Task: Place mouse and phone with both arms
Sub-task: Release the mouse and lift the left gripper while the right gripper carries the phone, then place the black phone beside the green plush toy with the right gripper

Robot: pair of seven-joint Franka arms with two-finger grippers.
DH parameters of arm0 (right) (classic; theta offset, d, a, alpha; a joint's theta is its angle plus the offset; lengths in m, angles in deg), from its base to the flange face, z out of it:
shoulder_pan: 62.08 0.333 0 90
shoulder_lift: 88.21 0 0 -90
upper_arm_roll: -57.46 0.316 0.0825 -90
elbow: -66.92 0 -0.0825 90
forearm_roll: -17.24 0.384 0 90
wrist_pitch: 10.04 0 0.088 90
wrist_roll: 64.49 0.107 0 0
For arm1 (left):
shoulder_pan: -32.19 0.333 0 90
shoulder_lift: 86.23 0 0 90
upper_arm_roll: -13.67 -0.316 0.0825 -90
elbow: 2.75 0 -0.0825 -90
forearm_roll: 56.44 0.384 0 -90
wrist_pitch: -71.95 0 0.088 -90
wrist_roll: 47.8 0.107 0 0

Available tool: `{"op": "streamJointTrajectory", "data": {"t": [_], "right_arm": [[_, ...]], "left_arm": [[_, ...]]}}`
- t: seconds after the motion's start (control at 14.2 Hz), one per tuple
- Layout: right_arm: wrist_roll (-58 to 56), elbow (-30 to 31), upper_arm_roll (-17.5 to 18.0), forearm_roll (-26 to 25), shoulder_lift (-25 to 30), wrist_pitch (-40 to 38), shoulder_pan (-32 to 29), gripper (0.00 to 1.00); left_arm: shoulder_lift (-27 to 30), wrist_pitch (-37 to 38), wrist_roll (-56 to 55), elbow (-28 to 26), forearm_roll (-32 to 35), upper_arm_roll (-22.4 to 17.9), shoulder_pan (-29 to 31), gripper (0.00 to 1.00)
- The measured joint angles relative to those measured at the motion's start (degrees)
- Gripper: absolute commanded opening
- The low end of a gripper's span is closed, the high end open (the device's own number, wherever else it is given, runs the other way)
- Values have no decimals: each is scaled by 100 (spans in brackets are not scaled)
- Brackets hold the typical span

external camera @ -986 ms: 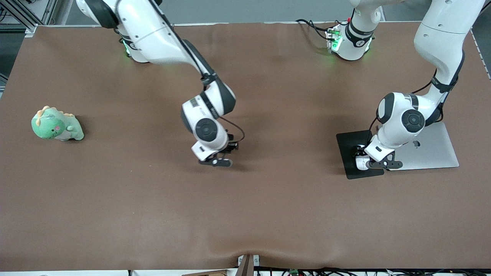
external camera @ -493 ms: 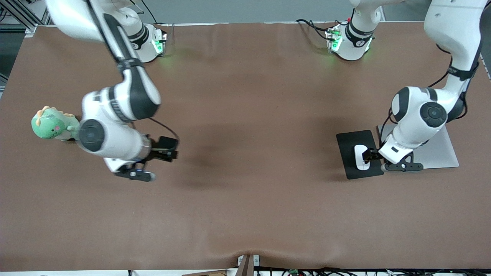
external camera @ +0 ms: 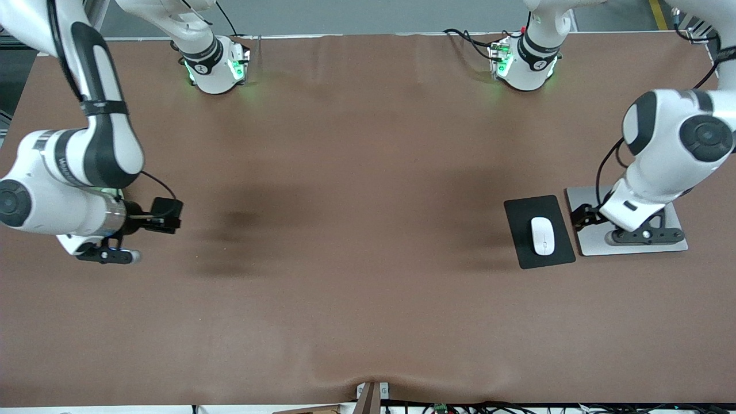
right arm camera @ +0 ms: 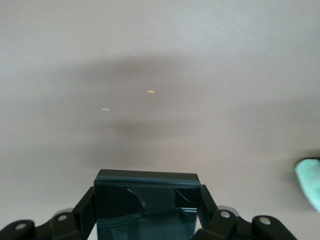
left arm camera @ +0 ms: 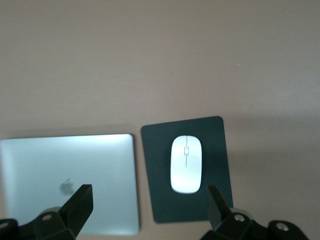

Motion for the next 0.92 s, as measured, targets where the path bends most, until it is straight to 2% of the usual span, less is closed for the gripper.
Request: {"op": "streamJointTrajectory", "data": {"t": [0.21, 0.35, 0.56, 0.7, 0.92], "right_arm": [[-309, 448, 0, -453, -1, 395, -372, 0], [-311, 827, 2, -670, -26, 1002, -444, 0], [-311, 1386, 4, -711, -189, 1782, -574, 0], [-317, 1544, 5, -725, -359, 2017, -698, 0], [-456, 1577, 6, -741, -668, 2286, -928, 0]], "left_arm": [[391, 888, 0, 357, -174, 1, 1, 100], [504, 1776, 0, 855, -244, 8, -1, 100], [585, 2758, 39, 1731, -373, 24, -7, 100], [610, 3122, 117, 2140, -503, 34, -9, 100], [609, 3311, 131, 2347, -593, 59, -10, 100]]}}
